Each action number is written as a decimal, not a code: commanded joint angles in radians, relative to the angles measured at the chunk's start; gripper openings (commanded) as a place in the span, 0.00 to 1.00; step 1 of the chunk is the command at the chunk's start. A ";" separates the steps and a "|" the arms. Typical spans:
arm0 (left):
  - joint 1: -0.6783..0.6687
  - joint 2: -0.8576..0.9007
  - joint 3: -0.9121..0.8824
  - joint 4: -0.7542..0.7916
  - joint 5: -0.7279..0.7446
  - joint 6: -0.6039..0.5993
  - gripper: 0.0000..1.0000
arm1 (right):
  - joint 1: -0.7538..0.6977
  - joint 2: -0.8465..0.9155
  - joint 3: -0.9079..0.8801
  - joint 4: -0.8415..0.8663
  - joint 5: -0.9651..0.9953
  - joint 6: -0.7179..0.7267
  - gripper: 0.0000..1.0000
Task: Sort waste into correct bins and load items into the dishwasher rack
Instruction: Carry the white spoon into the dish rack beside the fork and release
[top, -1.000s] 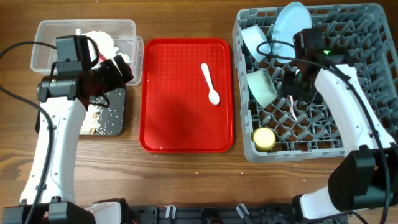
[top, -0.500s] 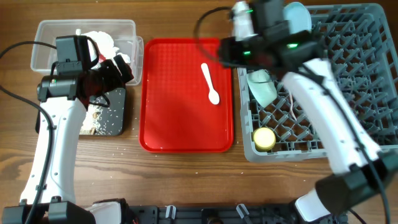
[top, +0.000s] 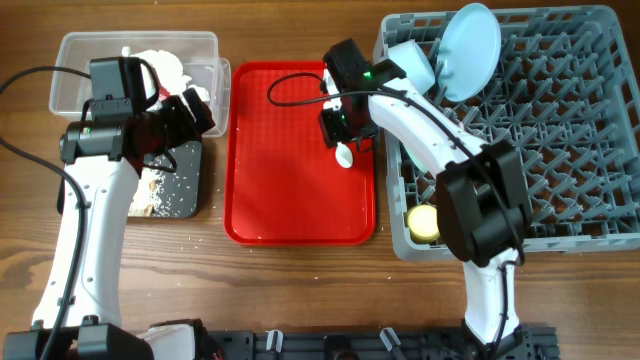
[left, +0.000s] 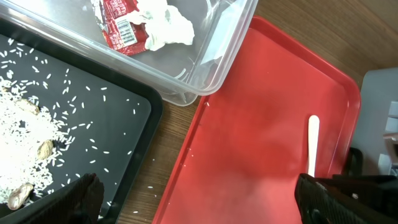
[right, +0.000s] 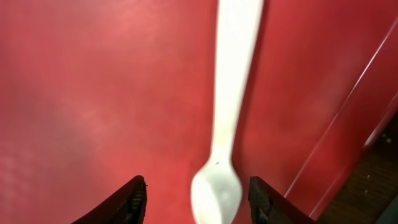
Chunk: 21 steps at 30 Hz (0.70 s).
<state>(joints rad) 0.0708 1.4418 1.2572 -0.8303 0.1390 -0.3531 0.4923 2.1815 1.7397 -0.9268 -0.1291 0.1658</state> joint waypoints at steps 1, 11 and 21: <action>0.005 0.003 0.013 0.003 0.005 0.008 1.00 | 0.001 0.053 0.000 0.011 0.078 -0.009 0.50; 0.005 0.003 0.013 0.003 0.005 0.008 1.00 | 0.001 0.117 -0.001 0.053 0.088 -0.039 0.31; 0.005 0.003 0.013 0.002 0.005 0.008 1.00 | 0.001 0.051 0.024 0.029 0.087 -0.059 0.04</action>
<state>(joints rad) 0.0708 1.4418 1.2572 -0.8303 0.1390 -0.3531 0.4923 2.2650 1.7432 -0.8803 -0.0513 0.1249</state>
